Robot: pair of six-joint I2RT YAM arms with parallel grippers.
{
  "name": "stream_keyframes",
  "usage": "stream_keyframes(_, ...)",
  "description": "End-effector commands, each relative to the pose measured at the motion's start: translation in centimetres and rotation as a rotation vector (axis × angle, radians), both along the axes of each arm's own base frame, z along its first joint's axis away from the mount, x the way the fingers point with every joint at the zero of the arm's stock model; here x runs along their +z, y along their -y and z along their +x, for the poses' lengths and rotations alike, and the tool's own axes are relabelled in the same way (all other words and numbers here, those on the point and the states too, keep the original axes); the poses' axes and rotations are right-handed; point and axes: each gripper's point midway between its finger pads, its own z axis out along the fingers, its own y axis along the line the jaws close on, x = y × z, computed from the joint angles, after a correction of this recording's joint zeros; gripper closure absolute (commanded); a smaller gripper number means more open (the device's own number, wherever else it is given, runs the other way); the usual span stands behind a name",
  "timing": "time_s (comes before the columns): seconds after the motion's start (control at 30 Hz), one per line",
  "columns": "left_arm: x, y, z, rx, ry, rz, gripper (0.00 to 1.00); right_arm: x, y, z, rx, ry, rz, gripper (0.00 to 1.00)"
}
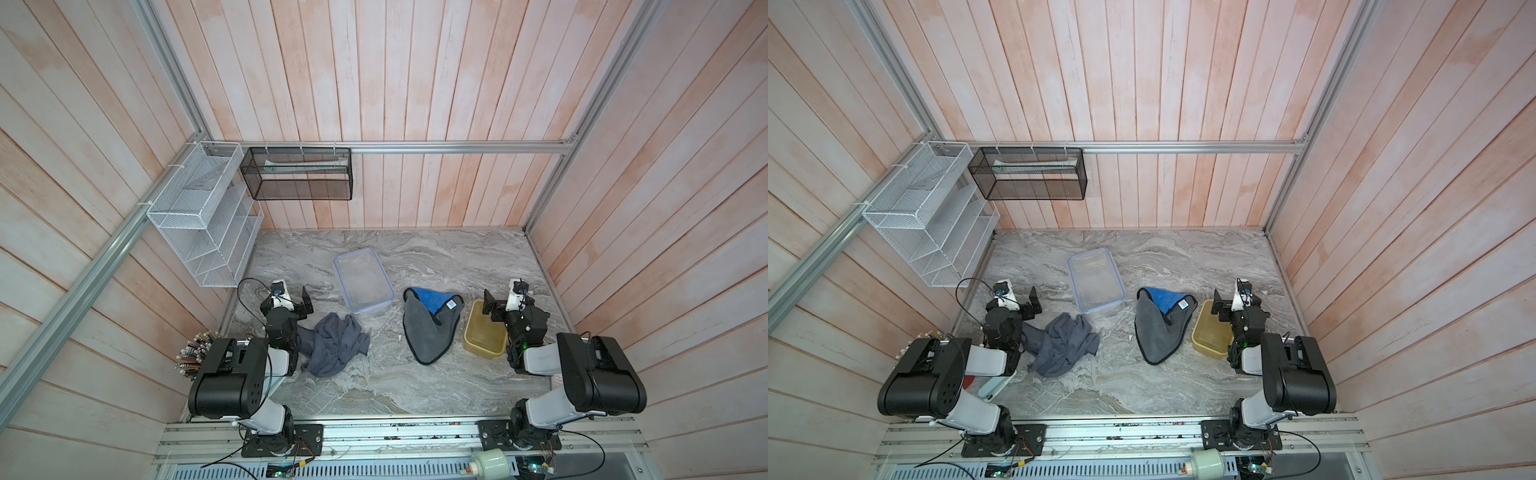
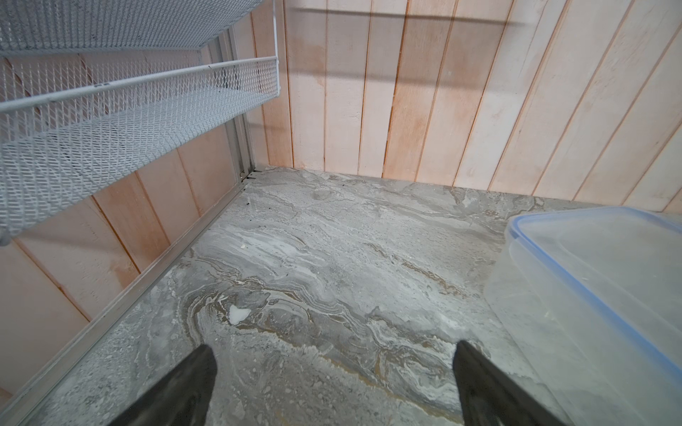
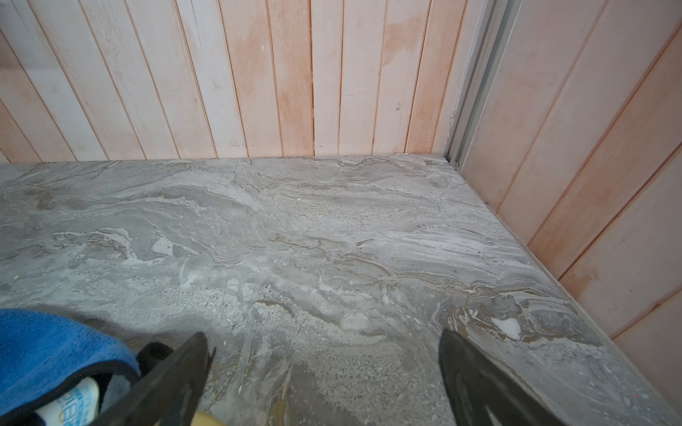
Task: Wipe the insides of the lunch boxes
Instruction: Adjust the lunch box at the center of the board.
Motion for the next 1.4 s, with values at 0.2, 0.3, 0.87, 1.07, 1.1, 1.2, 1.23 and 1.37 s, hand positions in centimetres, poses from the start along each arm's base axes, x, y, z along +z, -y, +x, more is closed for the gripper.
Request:
stream_keyframes(0.2,0.7,0.0,0.2,0.005,0.027,-0.006,0.00,0.8,-0.2,0.2,0.013,0.022,-0.004,0.02)
stream_keyframes(0.3,0.7,0.0,0.2,0.005,0.028,-0.005,0.00,0.7,-0.2,0.2,0.012,0.021,-0.005,0.01)
stream_keyframes(0.87,2.0,-0.3,1.0,0.007,0.011,-0.015,0.00,2.3,0.8,1.3,-0.046,-0.008,0.033,0.02)
stream_keyframes(1.07,5.1,-0.9,2.5,0.061,-0.094,-0.086,0.00,5.9,1.0,1.4,-0.067,-0.004,0.145,0.01)
stream_keyframes(1.1,5.8,-0.6,2.4,0.048,-0.077,-0.115,0.00,6.7,0.8,1.5,-0.063,0.010,0.177,0.02)
stream_keyframes(1.2,7.8,0.6,2.0,0.016,-0.031,-0.205,0.00,8.4,0.1,2.1,-0.041,0.017,0.323,0.02)
stream_keyframes(1.23,8.2,1.1,1.9,0.010,-0.024,-0.219,0.00,8.8,-0.3,2.3,-0.022,0.013,0.380,0.02)
stream_keyframes(1.37,10.2,5.0,1.6,-0.047,-0.013,-0.197,0.00,10.0,-3.4,3.0,0.139,-0.003,0.616,0.07)
